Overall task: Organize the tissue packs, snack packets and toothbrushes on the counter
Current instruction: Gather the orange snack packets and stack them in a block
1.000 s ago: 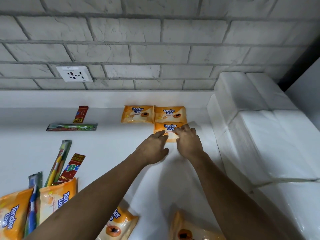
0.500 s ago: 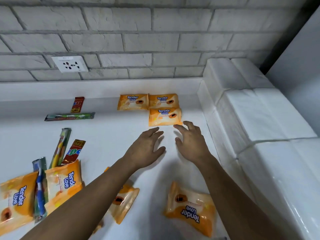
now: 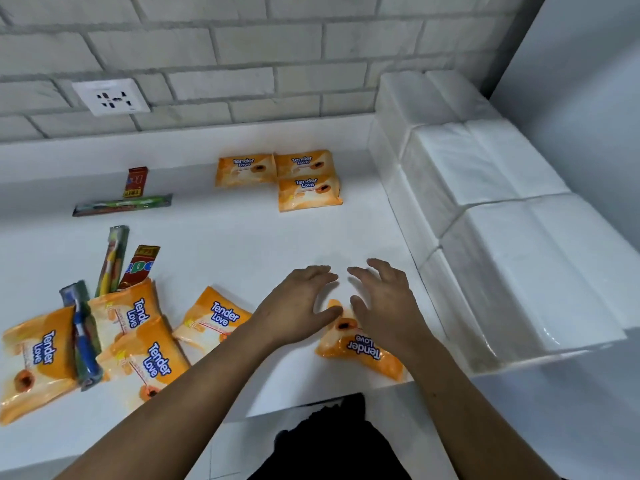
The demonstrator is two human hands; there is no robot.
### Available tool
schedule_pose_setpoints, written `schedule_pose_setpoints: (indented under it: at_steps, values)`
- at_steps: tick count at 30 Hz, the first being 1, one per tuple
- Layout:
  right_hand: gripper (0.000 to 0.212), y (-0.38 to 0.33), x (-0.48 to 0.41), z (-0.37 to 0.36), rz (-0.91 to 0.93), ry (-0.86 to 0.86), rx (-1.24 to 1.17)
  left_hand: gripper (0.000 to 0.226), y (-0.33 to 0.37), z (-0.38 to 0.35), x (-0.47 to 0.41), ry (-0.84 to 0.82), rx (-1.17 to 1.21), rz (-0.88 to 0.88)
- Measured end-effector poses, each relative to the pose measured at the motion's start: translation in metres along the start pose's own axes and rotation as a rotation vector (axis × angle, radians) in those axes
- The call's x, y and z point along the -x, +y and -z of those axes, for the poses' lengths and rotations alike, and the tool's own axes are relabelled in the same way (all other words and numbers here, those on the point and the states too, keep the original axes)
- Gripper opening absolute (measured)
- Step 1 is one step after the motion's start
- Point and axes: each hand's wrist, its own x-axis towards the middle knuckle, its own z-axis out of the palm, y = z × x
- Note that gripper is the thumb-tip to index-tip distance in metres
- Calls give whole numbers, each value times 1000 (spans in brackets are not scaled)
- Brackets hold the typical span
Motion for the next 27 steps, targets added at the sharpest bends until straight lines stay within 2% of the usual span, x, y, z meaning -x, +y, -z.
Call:
schedule_pose_setpoints:
  at_steps: [4,8,15,19,27]
  values:
    - [40,8,26,-3,2,27,17,75,8,-10,7,-40,-18,-25]
    - [30,10,41,-2,-45,-84,127,81,12,-17,11,-96,-54,-37]
    - [35,7,44,-15,-55,-169,88,64,10,-20,11,-118,-115,-99]
    - [38,-2,34,-22,-39,-167,96,69,-1,-25,9,-81,-184,7]
    - [38,-33,-5,-33,118,-148,201,68,-19,-16,1,109,-351,281]
